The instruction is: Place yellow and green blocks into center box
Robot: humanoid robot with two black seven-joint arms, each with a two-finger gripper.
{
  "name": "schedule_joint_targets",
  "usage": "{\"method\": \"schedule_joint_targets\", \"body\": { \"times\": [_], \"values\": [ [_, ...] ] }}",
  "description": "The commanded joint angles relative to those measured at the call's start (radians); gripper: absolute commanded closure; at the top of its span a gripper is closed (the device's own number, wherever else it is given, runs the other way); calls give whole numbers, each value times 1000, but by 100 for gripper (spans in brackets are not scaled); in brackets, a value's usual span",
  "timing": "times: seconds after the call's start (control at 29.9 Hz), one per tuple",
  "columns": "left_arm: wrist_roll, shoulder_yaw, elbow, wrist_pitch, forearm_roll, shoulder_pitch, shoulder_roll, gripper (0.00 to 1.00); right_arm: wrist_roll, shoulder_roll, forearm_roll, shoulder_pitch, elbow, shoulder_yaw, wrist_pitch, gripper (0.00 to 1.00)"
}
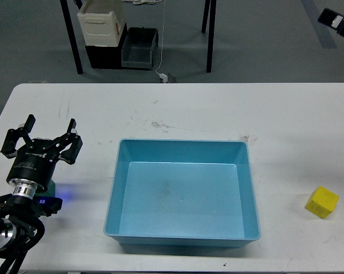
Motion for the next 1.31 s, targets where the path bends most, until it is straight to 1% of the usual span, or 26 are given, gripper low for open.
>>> {"method": "schedule_joint_targets", "body": {
  "times": [0.0,0.1,0.23,0.33,0.44,0.7,0.87,0.97,1.17,1.27],
  "values": [
    [0,0,2,0,0,1,-1,0,14,-109,-146,134,33,-195,63,1],
    [0,1,10,0,0,1,-12,0,14,-148,-279,179,81,-292,81,1],
    [0,1,18,0,0,1,-16,0,14,-223,-416,164,163,-332,81,1],
    [0,1,21,0,0,-1,-18,0,14,-242,-473,145,211,-385,88,1],
    [0,1,27,-2,0,-1,-22,0,14,-243,-531,139,225,-464,89,1],
    [0,3,47,-7,-1,1,-35,0,14,-231,-585,124,213,-628,89,1],
    [0,3,51,-7,-1,-1,-47,0,14,-228,-666,111,211,-654,89,1],
    [0,3,51,-7,-1,-1,-47,0,14,-206,-677,108,199,-656,89,1],
    [-1,0,51,-7,-1,-1,-47,0,14,-122,-677,91,90,-657,89,1],
    [0,0,51,-7,-1,-1,-47,0,14,-98,-675,88,78,-657,91,1]
  ]
}}
